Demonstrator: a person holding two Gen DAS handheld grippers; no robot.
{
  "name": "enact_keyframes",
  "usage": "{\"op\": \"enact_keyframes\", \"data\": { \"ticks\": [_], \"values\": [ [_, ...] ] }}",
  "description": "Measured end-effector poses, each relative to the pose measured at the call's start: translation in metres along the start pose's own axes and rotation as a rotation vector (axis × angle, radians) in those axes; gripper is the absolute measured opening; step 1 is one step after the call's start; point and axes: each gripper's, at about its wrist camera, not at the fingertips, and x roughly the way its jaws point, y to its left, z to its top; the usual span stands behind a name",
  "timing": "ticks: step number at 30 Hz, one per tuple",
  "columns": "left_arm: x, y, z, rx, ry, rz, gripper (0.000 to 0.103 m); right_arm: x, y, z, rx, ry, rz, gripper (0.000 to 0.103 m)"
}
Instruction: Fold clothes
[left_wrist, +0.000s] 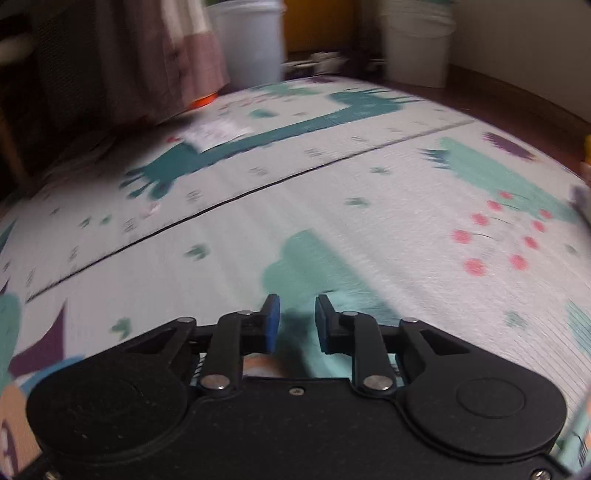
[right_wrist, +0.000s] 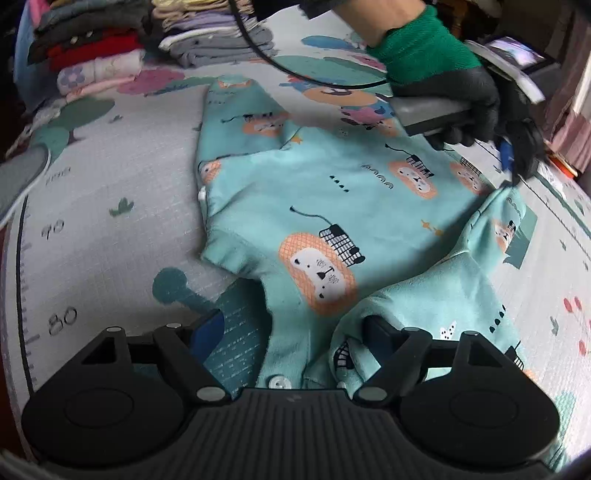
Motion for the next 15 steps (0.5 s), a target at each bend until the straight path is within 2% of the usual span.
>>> {"op": "enact_keyframes", "data": {
  "ticks": [2, 4, 7, 9, 11, 13, 15],
  "values": [
    [0.006, -0.009, -0.008, 0.081, 0.032, -0.039, 0.018, 0.001, 0.001, -0.001, -0.011, 0.008, 0.004, 0.082],
    [0.017, -0.004, -0.018, 0.095, 0.086, -0.03, 0.018, 0.002, 0.001, -0.001, -0.012, 0.013, 0.006, 0.083],
    [0.021, 0.005, -0.007, 0.015, 0.163, -0.021, 0.018, 0.003, 0.002, -0.002, -0.012, 0.015, 0.004, 0.085],
    [0.018, 0.0, -0.001, 0.024, 0.159, -0.024, 0.018, 0.003, 0.003, -0.002, -0.012, 0.014, 0.002, 0.085],
    [0.022, -0.005, 0.002, 0.043, 0.21, -0.024, 0.018, 0.003, 0.003, -0.002, -0.013, 0.013, 0.001, 0.086],
    [0.026, -0.007, 0.014, 0.027, 0.267, 0.012, 0.018, 0.004, 0.003, -0.002, -0.009, 0.012, 0.005, 0.087],
    [0.013, -0.016, 0.029, 0.03, 0.199, -0.007, 0.018, 0.004, 0.003, -0.003, -0.008, 0.01, 0.006, 0.088]
  ]
}}
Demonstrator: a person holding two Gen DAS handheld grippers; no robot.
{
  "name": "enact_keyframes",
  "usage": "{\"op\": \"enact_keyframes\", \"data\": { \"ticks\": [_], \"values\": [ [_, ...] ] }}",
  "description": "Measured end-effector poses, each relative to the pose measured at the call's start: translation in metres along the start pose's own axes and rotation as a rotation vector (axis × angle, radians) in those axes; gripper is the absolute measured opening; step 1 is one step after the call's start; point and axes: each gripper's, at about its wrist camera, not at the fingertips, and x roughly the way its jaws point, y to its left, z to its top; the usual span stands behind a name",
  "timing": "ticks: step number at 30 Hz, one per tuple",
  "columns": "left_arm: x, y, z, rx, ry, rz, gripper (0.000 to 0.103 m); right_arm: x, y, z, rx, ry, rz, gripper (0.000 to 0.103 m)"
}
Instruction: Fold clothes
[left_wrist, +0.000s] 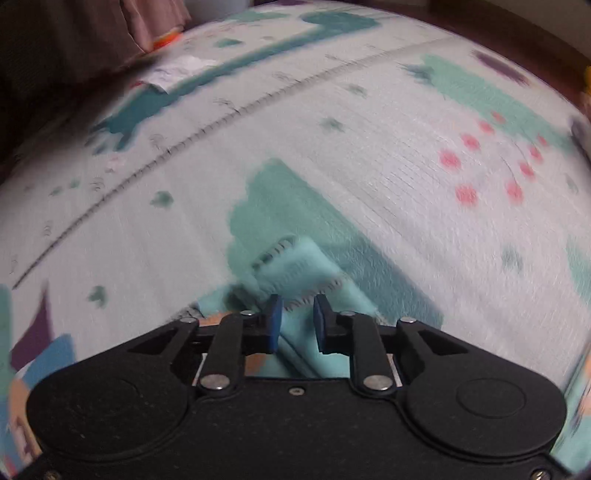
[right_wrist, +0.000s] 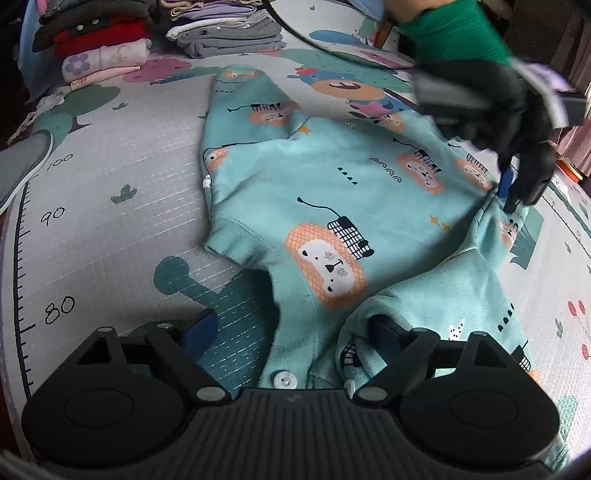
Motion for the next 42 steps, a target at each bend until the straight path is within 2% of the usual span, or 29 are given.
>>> {"op": "enact_keyframes", "data": {
  "ticks": [2, 3, 4, 6, 7, 10, 13, 16, 17, 18, 20, 23, 26, 31, 36, 42],
  "values": [
    [-0.012, -0.021, 0.01, 0.04, -0.036, -0.113, 0.018, 0.0, 0.0, -0.001, 0.001, -0.002, -0.003, 0.088],
    [-0.014, -0.035, 0.013, 0.063, -0.028, -0.225, 0.019, 0.0, 0.001, -0.001, 0.001, -0.003, -0.004, 0.088],
    [-0.013, -0.051, 0.015, 0.087, -0.008, -0.368, 0.022, 0.001, 0.0, -0.001, 0.002, -0.004, -0.004, 0.089],
    [-0.014, -0.085, 0.012, 0.145, -0.001, -0.583, 0.04, 0.002, 0.001, 0.0, 0.002, -0.004, -0.004, 0.09],
    [-0.014, -0.102, 0.011, 0.176, 0.01, -0.649, 0.042, 0.002, 0.001, 0.0, 0.001, -0.003, -0.004, 0.09],
    [-0.003, -0.156, 0.002, 0.312, 0.063, -0.702, 0.042, 0.002, 0.001, 0.0, 0.003, -0.004, -0.01, 0.09],
    [0.008, -0.196, -0.007, 0.41, 0.112, -0.723, 0.042, 0.002, 0.001, 0.0, 0.003, -0.003, -0.011, 0.091],
    [0.008, -0.221, -0.015, 0.504, 0.11, -0.704, 0.042, 0.003, 0.0, 0.0, 0.003, -0.004, -0.007, 0.091],
    [0.004, -0.221, -0.014, 0.524, 0.099, -0.702, 0.021, 0.003, 0.0, 0.0, 0.003, -0.005, -0.008, 0.092],
    [-0.003, -0.216, -0.012, 0.535, 0.084, -0.707, 0.005, 0.003, 0.0, 0.0, 0.004, -0.005, -0.008, 0.092],
    [-0.016, -0.207, -0.009, 0.557, 0.055, -0.718, 0.005, 0.003, 0.0, -0.001, 0.005, -0.007, -0.011, 0.092],
    [-0.052, -0.161, -0.001, 0.492, -0.041, -0.77, 0.005, 0.003, 0.001, -0.001, 0.009, -0.009, -0.018, 0.092],
    [-0.1, -0.098, -0.003, 0.408, -0.133, -0.81, 0.005, 0.002, 0.003, -0.001, 0.007, -0.012, -0.027, 0.092],
    [-0.162, 0.012, -0.03, 0.287, -0.2, -0.832, 0.005, -0.005, 0.008, -0.005, -0.009, -0.048, -0.067, 0.092],
    [-0.19, 0.073, -0.071, 0.244, -0.179, -0.845, 0.005, -0.026, 0.006, -0.018, 0.044, -0.097, -0.089, 0.092],
    [-0.201, 0.105, -0.11, 0.241, -0.126, -0.832, 0.005, -0.041, -0.006, -0.025, 0.109, -0.12, -0.117, 0.092]
  ]
}}
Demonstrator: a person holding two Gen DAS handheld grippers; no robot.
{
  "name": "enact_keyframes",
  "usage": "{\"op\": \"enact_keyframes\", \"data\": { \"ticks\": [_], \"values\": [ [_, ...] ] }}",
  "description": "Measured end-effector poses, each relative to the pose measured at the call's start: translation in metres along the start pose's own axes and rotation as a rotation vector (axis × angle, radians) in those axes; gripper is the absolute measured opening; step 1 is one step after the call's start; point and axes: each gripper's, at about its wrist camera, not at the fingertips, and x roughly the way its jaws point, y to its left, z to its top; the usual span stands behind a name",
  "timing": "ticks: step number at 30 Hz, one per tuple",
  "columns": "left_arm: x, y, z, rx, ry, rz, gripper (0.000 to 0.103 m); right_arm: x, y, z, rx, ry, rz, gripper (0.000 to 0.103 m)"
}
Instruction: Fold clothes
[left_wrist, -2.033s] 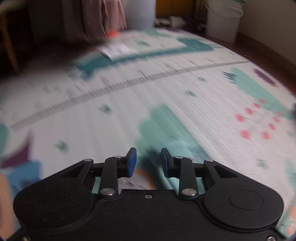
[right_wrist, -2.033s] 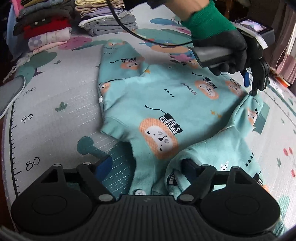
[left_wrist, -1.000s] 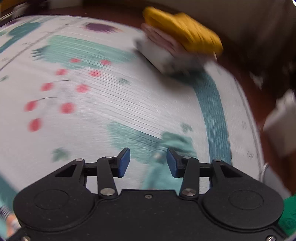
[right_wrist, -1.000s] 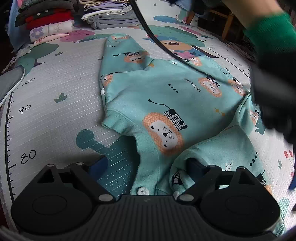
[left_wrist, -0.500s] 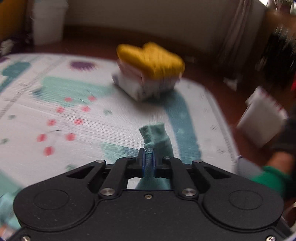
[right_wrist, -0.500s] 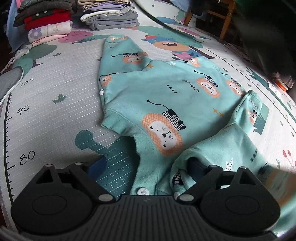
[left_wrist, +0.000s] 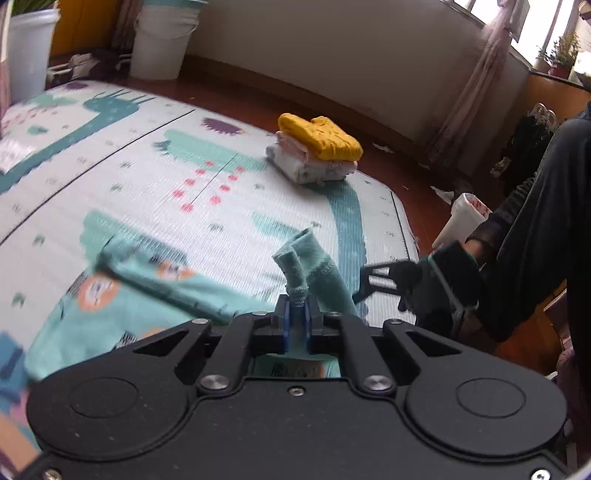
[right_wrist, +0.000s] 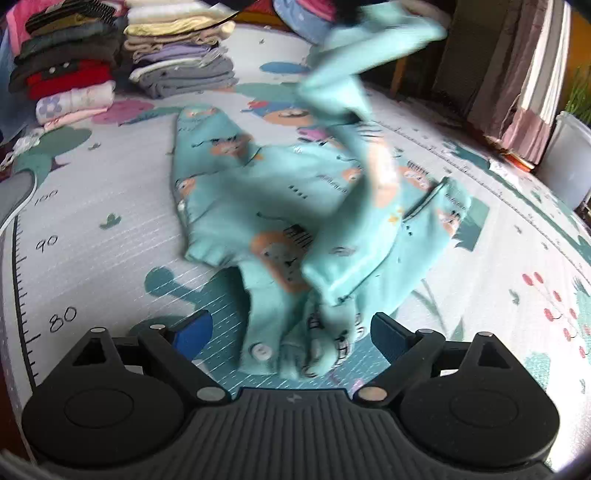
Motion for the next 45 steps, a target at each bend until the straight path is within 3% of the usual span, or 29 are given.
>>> {"op": "enact_keyframes", "data": {
  "ticks": [6, 9, 12, 21, 23, 27, 28, 34, 37, 41, 45],
  "values": [
    [-0.022, 0.011, -0.01, -0.037, -0.021, -0.008, 0.005, 0.016, 0.004, 0.013, -0.047, -0.021, 0.035, 0.091],
    [-0.028, 0.04, -0.02, -0.199, -0.152, -0.02, 0.005, 0.033, 0.006, 0.018, -0.048, 0.034, 0.117, 0.093],
    [-0.018, 0.069, -0.027, -0.336, -0.278, -0.034, 0.005, 0.039, 0.011, 0.012, -0.084, 0.056, 0.126, 0.094],
    [0.044, 0.122, -0.008, -0.432, -0.434, -0.076, 0.005, 0.028, -0.014, 0.005, 0.145, -0.008, 0.18, 0.094],
    [0.067, 0.131, -0.009, -0.435, -0.409, -0.015, 0.005, 0.029, -0.018, 0.005, 0.157, -0.009, 0.194, 0.094],
    [0.125, 0.14, -0.012, -0.354, -0.125, 0.246, 0.005, 0.03, -0.019, 0.005, 0.174, -0.014, 0.203, 0.094],
    [0.132, 0.14, -0.012, -0.345, -0.103, 0.261, 0.005, 0.029, -0.021, 0.005, 0.205, -0.02, 0.208, 0.094],
    [0.109, 0.141, 0.005, -0.37, -0.282, 0.155, 0.005, 0.024, -0.04, 0.001, 0.35, -0.053, 0.227, 0.093],
    [0.11, 0.144, 0.008, -0.405, -0.312, 0.176, 0.005, 0.027, -0.038, 0.001, 0.345, -0.039, 0.228, 0.093],
    [0.135, 0.145, 0.001, -0.395, -0.203, 0.254, 0.005, 0.03, -0.03, 0.003, 0.294, -0.018, 0.214, 0.094],
    [0.141, 0.151, -0.009, -0.4, -0.168, 0.294, 0.005, 0.03, -0.013, 0.007, 0.153, 0.018, 0.165, 0.094]
  ]
}}
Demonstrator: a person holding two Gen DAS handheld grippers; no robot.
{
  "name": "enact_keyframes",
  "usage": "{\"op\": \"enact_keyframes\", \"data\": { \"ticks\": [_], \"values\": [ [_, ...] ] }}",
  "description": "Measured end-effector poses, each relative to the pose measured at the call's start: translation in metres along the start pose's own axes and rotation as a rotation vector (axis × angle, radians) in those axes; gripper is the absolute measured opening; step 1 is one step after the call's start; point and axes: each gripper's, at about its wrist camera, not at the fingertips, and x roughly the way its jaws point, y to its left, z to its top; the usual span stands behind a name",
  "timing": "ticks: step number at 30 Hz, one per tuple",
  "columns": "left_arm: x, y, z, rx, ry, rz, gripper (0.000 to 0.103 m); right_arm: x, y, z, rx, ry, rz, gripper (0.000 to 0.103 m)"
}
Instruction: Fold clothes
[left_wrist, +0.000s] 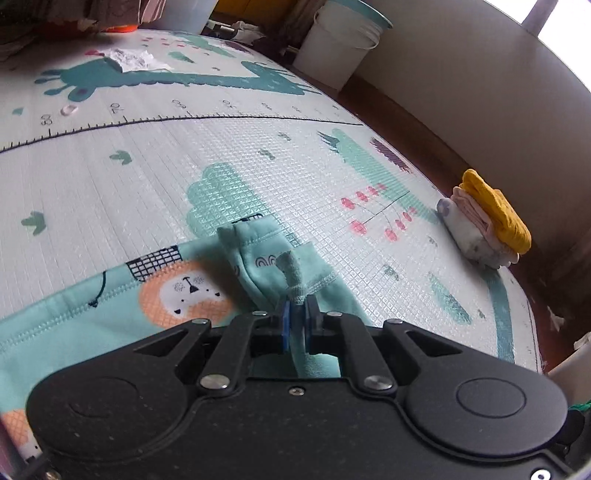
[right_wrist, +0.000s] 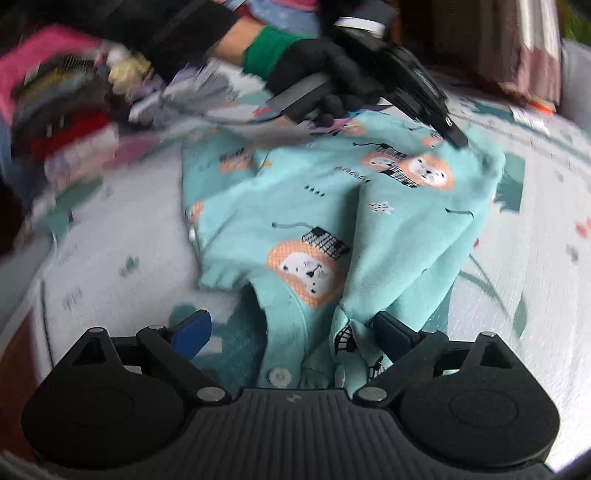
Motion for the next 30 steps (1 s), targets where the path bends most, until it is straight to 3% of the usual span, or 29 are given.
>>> {"op": "enact_keyframes", "data": {
  "ticks": [5, 7, 8, 10, 11, 13, 15, 16, 18, 21, 24, 26, 30],
  "values": [
    [-0.001, -0.003, 0.0, 0.031, 0.013, 0.029, 0.006, 0.001, 0.01, -0.001, -0.097, 0.03, -0.035, 0.094],
    [0.0, -0.007, 0.002, 0.06, 0.016, 0.099, 0.018, -0.001, 0.01, -0.001, -0.099, 0.025, -0.045, 0.093],
    [0.001, -0.007, 0.005, 0.064, 0.01, 0.146, 0.029, -0.004, 0.009, -0.001, -0.09, 0.021, -0.048, 0.093],
    [-0.009, -0.008, 0.013, 0.087, -0.028, 0.193, 0.03, -0.015, 0.005, -0.003, -0.06, 0.018, -0.049, 0.09],
    [-0.015, -0.009, 0.017, 0.108, -0.042, 0.195, 0.03, -0.021, 0.003, -0.003, -0.033, 0.017, -0.037, 0.081],
    [-0.025, -0.017, 0.02, 0.166, -0.038, 0.112, 0.03, -0.035, 0.0, -0.001, 0.0, -0.012, -0.029, 0.068],
    [-0.026, -0.027, 0.015, 0.231, 0.015, 0.009, 0.03, -0.042, -0.004, 0.008, 0.001, -0.062, -0.051, 0.061],
    [-0.022, -0.033, 0.01, 0.273, 0.043, 0.001, 0.03, -0.041, -0.008, 0.015, -0.003, -0.084, -0.065, 0.057],
    [-0.009, -0.044, 0.001, 0.328, 0.077, 0.015, 0.03, -0.029, -0.021, 0.031, -0.004, -0.108, -0.087, 0.054],
    [0.011, -0.051, -0.004, 0.323, 0.06, 0.053, 0.03, 0.005, -0.043, 0.047, 0.027, -0.109, -0.112, 0.047],
    [0.032, -0.057, -0.006, 0.346, 0.073, 0.115, 0.03, 0.04, -0.061, 0.04, 0.102, -0.024, -0.108, 0.047],
    [0.045, -0.062, -0.008, 0.414, 0.097, 0.166, 0.03, 0.039, -0.049, 0.027, 0.029, -0.062, -0.146, 0.048],
    [0.044, -0.069, 0.002, 0.437, 0.108, 0.176, 0.03, 0.031, -0.032, 0.03, -0.013, -0.037, -0.211, 0.048]
  ]
}}
